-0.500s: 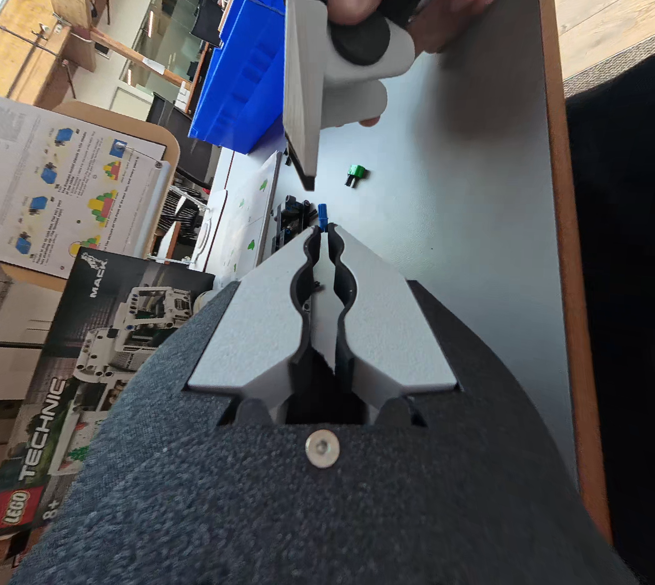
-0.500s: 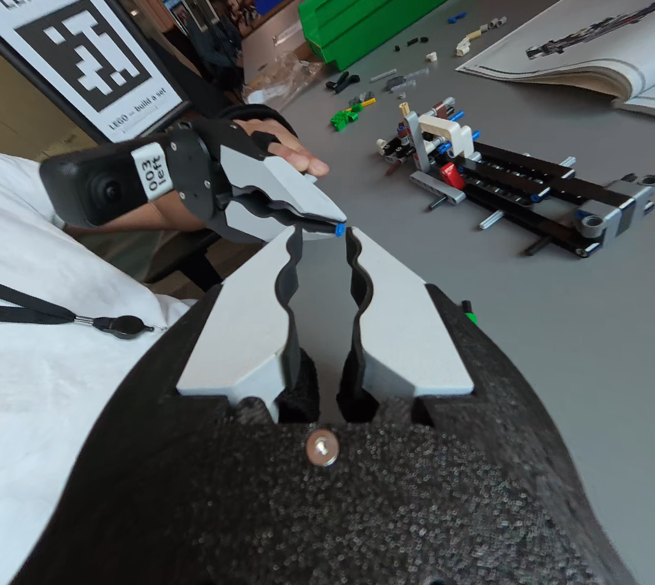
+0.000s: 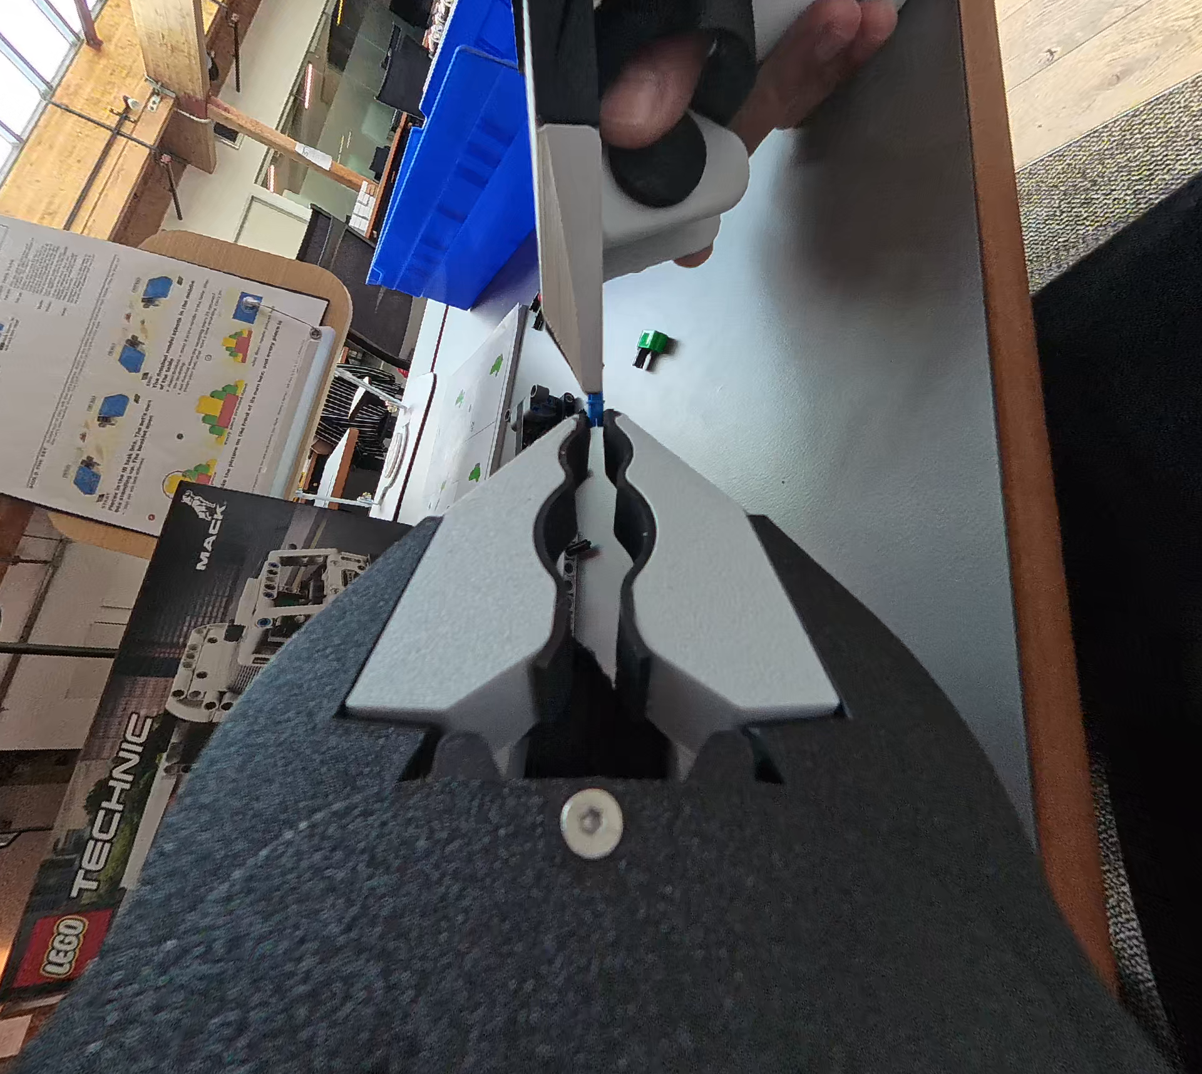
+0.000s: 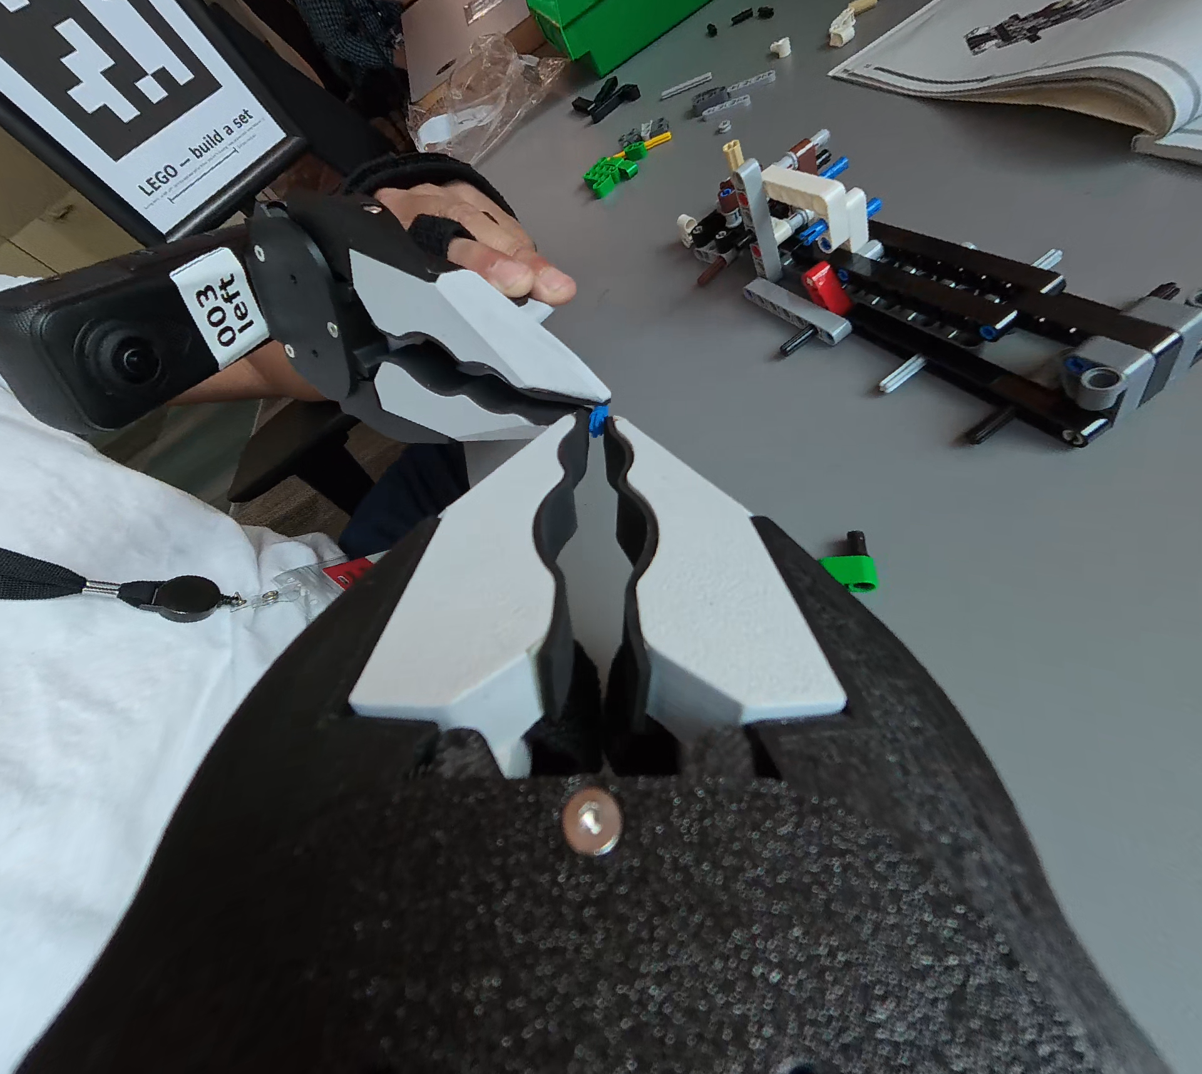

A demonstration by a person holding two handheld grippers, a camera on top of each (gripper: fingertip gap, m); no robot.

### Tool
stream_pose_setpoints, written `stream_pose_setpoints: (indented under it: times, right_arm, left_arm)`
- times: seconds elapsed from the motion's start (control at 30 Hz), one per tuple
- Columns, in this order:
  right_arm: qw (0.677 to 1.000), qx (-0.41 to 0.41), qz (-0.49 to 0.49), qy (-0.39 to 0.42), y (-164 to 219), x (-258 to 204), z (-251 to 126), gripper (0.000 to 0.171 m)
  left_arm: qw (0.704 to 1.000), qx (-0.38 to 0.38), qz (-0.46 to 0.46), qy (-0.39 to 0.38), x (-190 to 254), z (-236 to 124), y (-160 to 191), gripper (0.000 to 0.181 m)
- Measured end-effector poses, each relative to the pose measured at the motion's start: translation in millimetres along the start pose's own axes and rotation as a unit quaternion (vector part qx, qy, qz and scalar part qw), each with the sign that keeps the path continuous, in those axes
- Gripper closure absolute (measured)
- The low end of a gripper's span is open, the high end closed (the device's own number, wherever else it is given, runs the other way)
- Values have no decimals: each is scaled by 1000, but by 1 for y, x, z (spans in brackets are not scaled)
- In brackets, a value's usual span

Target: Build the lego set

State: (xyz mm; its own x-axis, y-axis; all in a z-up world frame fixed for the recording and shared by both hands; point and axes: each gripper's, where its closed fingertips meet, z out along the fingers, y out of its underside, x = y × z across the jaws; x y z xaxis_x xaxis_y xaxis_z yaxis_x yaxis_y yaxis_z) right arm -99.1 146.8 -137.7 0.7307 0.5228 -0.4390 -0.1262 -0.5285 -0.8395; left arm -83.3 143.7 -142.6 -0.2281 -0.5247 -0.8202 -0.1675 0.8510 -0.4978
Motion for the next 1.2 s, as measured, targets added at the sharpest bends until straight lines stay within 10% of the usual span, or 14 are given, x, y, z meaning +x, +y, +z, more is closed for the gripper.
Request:
stream_pose_setpoints:
  times: [0.2, 0.4, 1.2]
  right_arm:
    - [999, 5, -40, 2, -2, -5, -2, 169]
    - [988, 11, -152, 19, -5, -16, 1, 169]
    - [975, -9, -220, -14, 3, -29, 6, 169]
  left_arm:
    - [983, 55, -154, 85, -3, -6, -6, 172]
    - [886, 142, -353, 267, -4, -22, -15, 166]
    - [866, 129, -342, 342, 14, -28, -17, 178]
